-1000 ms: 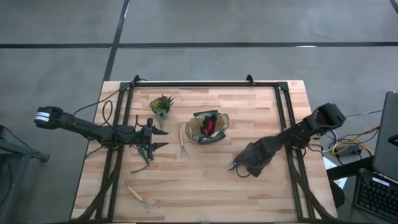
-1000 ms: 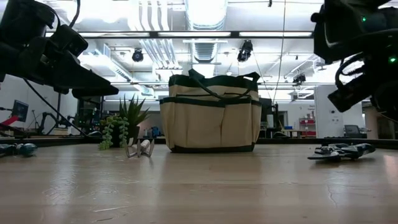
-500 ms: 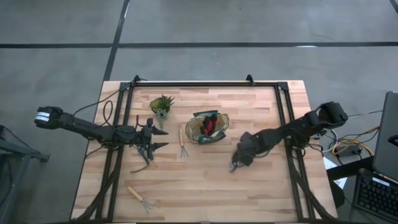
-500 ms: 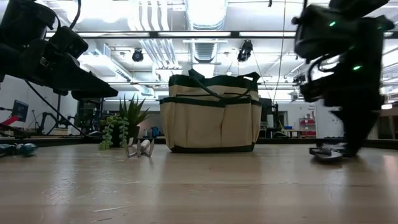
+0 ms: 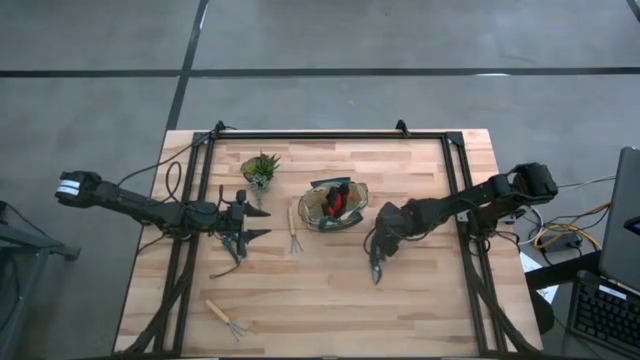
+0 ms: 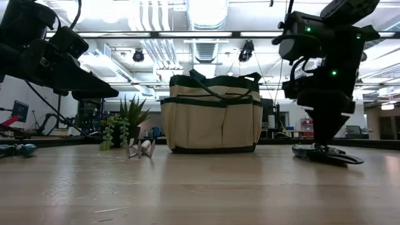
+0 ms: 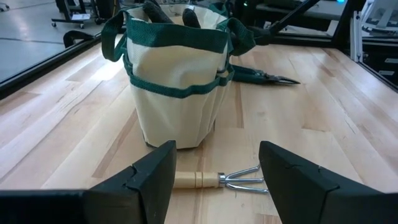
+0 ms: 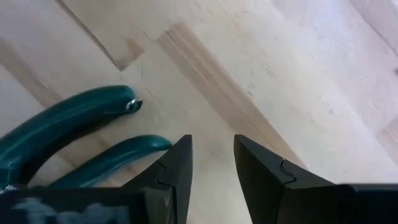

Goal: Pick & Place Garden tools in Gardening bag
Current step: Put the green shear scissors into the white gardening bag

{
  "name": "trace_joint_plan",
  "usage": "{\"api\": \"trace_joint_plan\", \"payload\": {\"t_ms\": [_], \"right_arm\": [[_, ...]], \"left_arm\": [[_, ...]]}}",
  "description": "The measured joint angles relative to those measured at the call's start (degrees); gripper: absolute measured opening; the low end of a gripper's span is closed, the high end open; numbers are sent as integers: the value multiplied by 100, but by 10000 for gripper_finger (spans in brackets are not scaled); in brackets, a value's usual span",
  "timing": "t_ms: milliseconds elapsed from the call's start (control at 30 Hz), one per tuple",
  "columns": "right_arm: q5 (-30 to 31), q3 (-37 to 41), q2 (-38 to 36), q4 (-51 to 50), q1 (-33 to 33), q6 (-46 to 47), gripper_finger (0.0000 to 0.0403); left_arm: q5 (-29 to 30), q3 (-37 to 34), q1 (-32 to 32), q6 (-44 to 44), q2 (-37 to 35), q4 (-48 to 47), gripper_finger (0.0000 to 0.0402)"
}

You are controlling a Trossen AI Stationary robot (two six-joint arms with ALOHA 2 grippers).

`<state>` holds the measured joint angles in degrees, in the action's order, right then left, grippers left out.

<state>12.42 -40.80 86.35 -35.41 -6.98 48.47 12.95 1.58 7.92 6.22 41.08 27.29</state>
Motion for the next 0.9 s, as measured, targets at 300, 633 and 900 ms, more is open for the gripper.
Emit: {"api": "trace_joint_plan", "payload": {"t_ms": [300,633,900], "right_arm": [[-492,-123,-378,-172,-35,480,106],[-1054,-296,-548,45,-29,1148,141],[-1101,-291,3,175,-24,1175,209]], "left_arm": [[-1,0,2,0,0,-1,234],[0,0,0,0,0,-33,234],[0,-2,0,0,2,-35,234]]}}
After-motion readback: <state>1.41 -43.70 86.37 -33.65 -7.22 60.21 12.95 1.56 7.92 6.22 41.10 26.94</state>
